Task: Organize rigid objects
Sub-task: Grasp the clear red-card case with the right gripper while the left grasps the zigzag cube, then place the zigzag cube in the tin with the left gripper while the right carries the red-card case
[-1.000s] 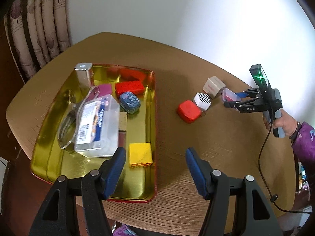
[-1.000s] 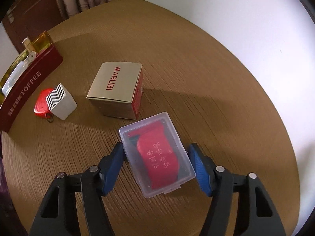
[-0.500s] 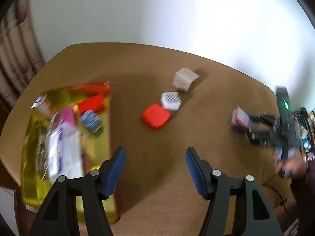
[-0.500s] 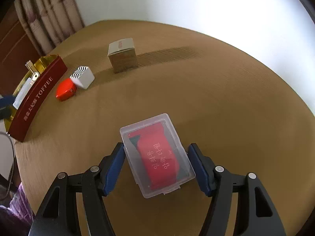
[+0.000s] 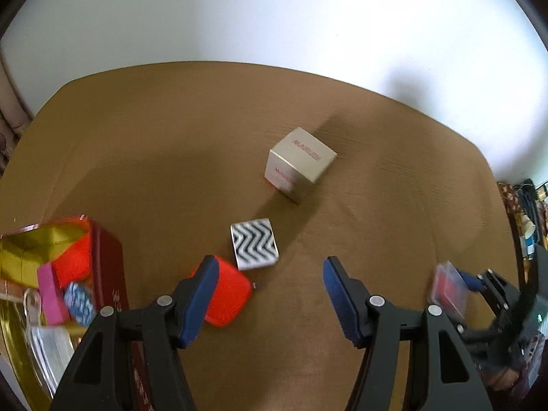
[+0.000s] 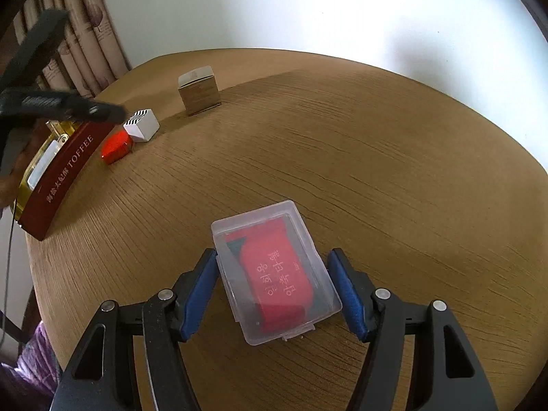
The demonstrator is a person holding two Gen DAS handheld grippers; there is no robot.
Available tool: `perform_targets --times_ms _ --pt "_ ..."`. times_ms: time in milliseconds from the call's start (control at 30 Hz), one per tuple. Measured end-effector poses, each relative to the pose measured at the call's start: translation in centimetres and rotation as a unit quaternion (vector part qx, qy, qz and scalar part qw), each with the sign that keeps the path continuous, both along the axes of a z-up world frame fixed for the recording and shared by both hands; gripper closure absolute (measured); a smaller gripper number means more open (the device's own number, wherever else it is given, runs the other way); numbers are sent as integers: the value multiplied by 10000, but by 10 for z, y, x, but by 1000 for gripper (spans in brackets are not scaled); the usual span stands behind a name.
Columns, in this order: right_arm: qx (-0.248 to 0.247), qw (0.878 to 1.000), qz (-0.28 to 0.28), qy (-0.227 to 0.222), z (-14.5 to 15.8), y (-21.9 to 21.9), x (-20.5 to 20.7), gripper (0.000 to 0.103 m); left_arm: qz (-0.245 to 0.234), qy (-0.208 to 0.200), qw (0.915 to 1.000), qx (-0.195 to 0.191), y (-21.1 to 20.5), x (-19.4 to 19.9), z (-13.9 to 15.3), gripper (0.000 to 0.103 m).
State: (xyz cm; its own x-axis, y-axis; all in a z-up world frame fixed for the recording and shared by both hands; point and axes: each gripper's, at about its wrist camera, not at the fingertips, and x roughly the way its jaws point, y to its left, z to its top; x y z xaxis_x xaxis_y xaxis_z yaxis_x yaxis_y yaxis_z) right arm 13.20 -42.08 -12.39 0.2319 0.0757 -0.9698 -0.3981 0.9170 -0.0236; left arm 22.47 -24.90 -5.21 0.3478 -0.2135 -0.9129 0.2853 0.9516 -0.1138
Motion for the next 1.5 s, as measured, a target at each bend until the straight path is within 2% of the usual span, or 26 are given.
perform_targets --times_ms 267,400,500,533,567,600,633,867,1033,1200,1300,1433,1500 --pt "141 9999 29 -65 4 -8 -4 40 121 293 9993 216 -4 30 -24 38" --pt "189 9998 12 -80 6 -12 -6 40 67 279 9992 277 -8 33 -29 38" --pt "197 9998 4 -95 7 -12 -6 40 57 226 9997 2 -7 34 -31 39" --pt "200 9997 3 -100 6 -12 -6 40 61 209 9997 -150 -5 34 -31 45" --pt "203 9997 1 -108 6 -12 -6 40 36 228 9995 -207 -3 35 -32 59" --pt "201 9997 1 -118 6 -12 -6 40 -25 280 9994 -186 -4 34 -35 68" --pt "186 9997 6 -130 7 -12 -7 40 -81 300 9994 -150 -6 34 -37 70" --pt "90 9997 40 -202 6 -9 -8 39 -238 -70 9993 -295 -14 5 -23 71" --pt "62 9997 52 -227 4 -7 -7 39 -284 -321 9971 -626 -8 -31 10 71" --pt "8 9997 75 -250 4 -5 -8 39 -164 -496 9955 -790 22 -82 46 71" --pt "-55 9996 104 -268 3 -3 -8 39 115 -541 9955 -771 56 -108 61 70" --pt "-78 9995 114 -274 2 -3 -7 39 851 -581 9928 -604 124 -135 71 70" --pt "-120 9994 127 -287 2 -2 -8 39 1220 -609 9899 -398 160 -143 74 70"
